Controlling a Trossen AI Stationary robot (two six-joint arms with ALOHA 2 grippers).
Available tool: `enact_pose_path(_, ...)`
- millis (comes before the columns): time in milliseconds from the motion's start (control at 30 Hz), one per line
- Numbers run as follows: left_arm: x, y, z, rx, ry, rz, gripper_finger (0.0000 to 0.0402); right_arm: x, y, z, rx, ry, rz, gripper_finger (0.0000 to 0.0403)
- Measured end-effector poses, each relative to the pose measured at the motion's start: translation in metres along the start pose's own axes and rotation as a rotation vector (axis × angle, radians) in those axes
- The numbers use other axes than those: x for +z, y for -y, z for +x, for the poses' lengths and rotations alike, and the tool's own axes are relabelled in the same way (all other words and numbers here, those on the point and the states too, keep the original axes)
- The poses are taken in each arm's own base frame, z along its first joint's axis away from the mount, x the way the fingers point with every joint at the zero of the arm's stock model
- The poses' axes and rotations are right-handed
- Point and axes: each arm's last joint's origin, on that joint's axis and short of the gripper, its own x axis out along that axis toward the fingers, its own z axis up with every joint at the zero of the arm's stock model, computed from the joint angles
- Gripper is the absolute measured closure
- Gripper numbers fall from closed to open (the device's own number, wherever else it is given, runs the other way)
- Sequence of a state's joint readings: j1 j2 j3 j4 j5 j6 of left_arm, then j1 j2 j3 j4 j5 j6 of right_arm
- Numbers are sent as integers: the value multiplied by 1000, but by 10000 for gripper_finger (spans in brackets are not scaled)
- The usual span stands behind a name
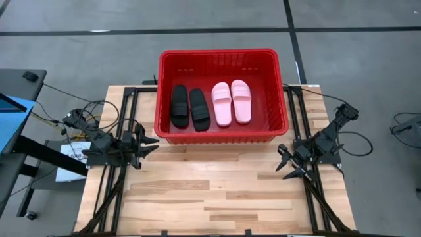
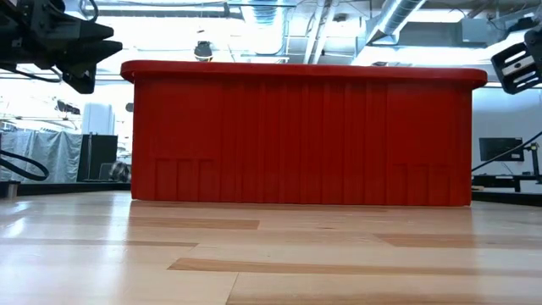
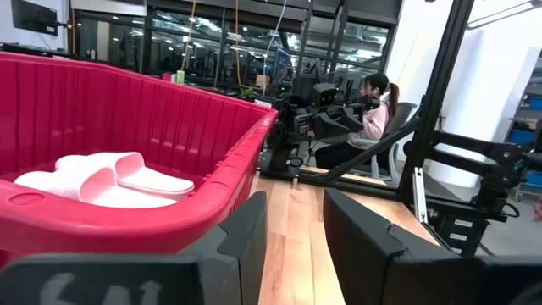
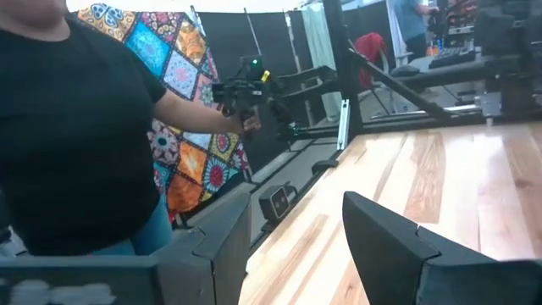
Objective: Pick and place slides into bin
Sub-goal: Return to Home Position
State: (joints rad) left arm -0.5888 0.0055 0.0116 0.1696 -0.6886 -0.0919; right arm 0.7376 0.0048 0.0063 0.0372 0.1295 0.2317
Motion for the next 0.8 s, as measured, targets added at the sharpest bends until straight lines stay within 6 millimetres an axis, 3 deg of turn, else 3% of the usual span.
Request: enact_pose_path(800,-7,-1,0,5,-63,69,294,0,0,0,1,-1,-3,225)
